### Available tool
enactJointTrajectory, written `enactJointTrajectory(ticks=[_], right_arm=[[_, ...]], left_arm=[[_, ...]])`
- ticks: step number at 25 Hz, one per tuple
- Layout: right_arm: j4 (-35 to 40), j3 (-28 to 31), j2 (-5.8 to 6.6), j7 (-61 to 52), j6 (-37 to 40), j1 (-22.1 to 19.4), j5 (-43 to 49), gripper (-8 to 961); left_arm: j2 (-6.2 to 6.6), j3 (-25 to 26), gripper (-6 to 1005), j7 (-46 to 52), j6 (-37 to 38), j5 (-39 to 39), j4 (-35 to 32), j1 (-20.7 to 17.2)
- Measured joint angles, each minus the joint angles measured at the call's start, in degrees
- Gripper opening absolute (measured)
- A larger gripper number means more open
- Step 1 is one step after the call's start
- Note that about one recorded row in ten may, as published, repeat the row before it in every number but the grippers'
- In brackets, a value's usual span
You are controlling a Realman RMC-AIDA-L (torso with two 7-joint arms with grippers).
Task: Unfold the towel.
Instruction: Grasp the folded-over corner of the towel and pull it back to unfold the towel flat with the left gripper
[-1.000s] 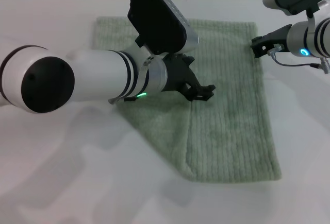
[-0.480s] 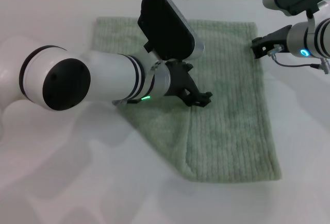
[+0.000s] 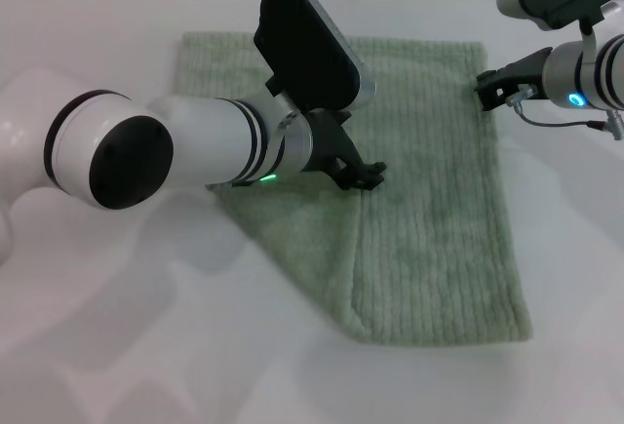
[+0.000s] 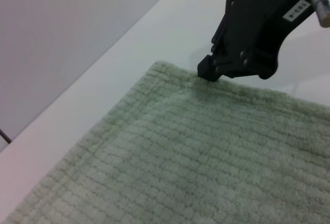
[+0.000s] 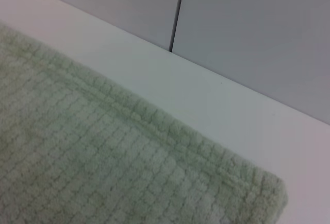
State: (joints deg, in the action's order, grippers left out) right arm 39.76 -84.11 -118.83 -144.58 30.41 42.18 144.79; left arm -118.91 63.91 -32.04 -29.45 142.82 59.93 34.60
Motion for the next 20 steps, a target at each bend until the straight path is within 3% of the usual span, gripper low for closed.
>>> enactJointTrajectory(ticks=[20], right_arm=[[-0.09,-0.03,0.09,0.00,-0.01,0.00,0.00,1]], left_arm=[[0.07,-0.09,662,0.43,-2.26,0.00,-1.86,1.47]])
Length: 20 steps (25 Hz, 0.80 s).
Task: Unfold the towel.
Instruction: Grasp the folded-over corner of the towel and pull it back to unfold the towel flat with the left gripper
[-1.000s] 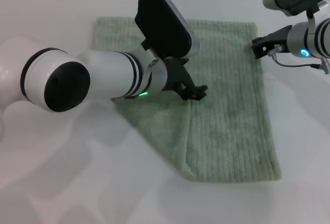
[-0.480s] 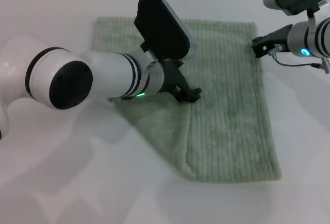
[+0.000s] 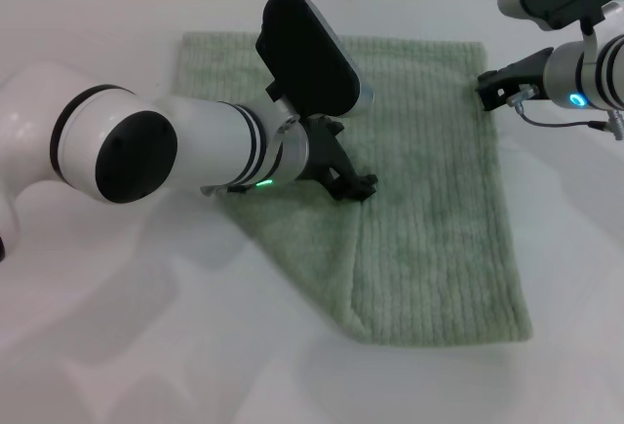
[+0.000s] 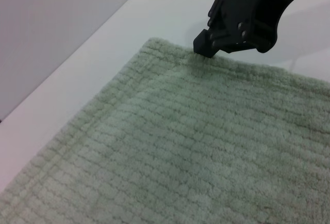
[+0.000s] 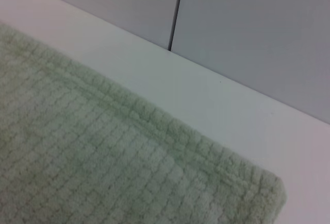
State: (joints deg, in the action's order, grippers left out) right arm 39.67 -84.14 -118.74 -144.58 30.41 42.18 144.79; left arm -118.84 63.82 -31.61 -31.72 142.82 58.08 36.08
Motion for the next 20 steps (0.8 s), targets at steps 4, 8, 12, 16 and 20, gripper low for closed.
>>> enactJointTrajectory(ticks=[4,8,12,16,20], right_arm=[[-0.05,0.03,0.00,0.00,0.00,0.00,0.00,1],[-0.09,0.03,0.00,0.00,0.00,0.00,-0.02,2],[-0.08,0.03,0.00,0.00,0.00,0.00,-0.04,2],[-0.08,0.03,0.00,0.00,0.00,0.00,-0.04,2],[-0.13,0.03,0.00,0.00,0.00,0.00,-0.04,2]], left_arm=[[0.02,0.18,658,0.00,-0.77,0.00,-0.04,0.24],[0.02,0.18,654,-0.01,-1.06,0.00,-0.05,0.40],[0.05,0.33,650,-0.18,-1.73,-0.01,0.17,0.62],[0.18,0.31,647,-0.55,-3.02,0.01,0.64,1.30],[0.19,0.16,643,-0.65,-3.12,0.01,0.68,1.51]])
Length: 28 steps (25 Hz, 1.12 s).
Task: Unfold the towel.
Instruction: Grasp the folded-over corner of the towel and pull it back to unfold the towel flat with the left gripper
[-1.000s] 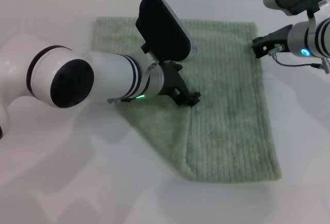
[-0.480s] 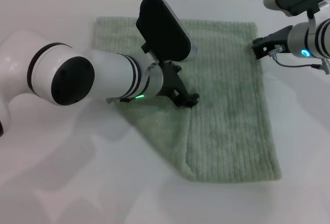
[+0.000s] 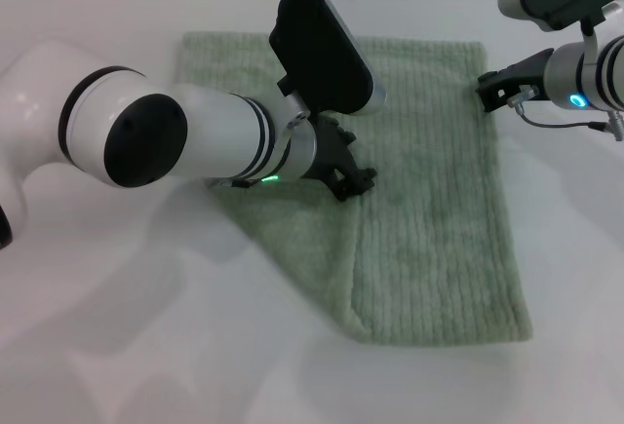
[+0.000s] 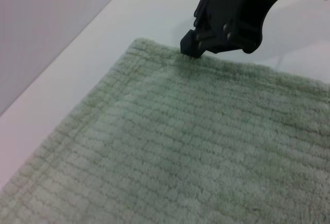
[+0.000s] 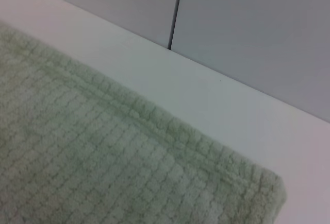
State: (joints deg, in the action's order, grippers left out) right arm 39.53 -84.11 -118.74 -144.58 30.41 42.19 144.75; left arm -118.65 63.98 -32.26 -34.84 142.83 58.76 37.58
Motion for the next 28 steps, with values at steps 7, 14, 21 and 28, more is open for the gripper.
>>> enactJointTrajectory(ticks=[7,14,21,28], right_arm=[[0.00,0.00,0.00,0.00,0.00,0.00,0.02,1],[-0.08,0.00,0.00,0.00,0.00,0.00,0.08,1],[-0.39,0.00,0.00,0.00,-0.03,0.00,0.10,2],[-0.58,0.00,0.00,0.00,-0.11,0.00,0.10,2]], left_arm=[[0.01,-0.01,402,-0.08,-1.33,-0.01,0.89,0.64],[0.10,0.15,168,-0.08,-1.96,-0.01,2.42,0.42],[0.28,0.44,35,-0.13,-2.36,-0.02,6.17,-0.93],[0.35,1.52,1,-1.11,-3.76,0.46,11.49,-2.98]])
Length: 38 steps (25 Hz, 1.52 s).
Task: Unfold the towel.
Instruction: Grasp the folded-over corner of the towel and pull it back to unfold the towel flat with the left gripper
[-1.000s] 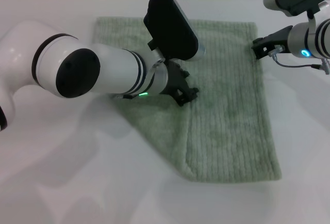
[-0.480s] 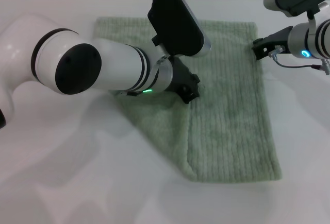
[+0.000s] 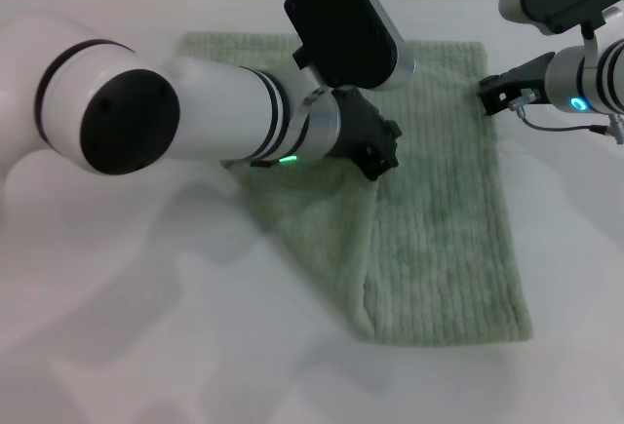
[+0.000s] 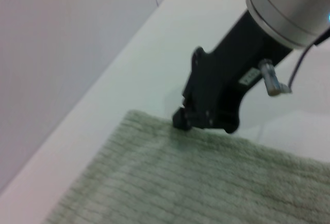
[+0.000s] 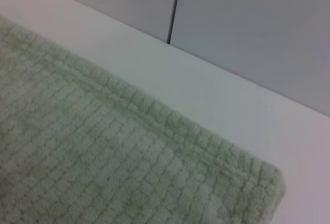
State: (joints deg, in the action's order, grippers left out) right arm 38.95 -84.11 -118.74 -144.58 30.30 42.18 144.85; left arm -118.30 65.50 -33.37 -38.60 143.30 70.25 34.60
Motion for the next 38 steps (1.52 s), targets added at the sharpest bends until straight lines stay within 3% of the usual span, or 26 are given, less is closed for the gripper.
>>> enactJointTrajectory(ticks=[16,27,38], right_arm=[[-0.02,0.00,0.00,0.00,-0.09,0.00,-0.01,1],[-0.22,0.00,0.00,0.00,-0.18,0.00,-0.01,1],[-0.28,0.00,0.00,0.00,-0.24,0.00,-0.01,2]], left_arm=[[-0.17,3.96,2,0.38,-5.62,7.48,14.43,-7.52],[-0.04,4.95,2,0.47,-7.49,9.30,17.62,-11.07],[0.16,7.49,1,-0.21,-9.53,9.83,24.79,-17.04]])
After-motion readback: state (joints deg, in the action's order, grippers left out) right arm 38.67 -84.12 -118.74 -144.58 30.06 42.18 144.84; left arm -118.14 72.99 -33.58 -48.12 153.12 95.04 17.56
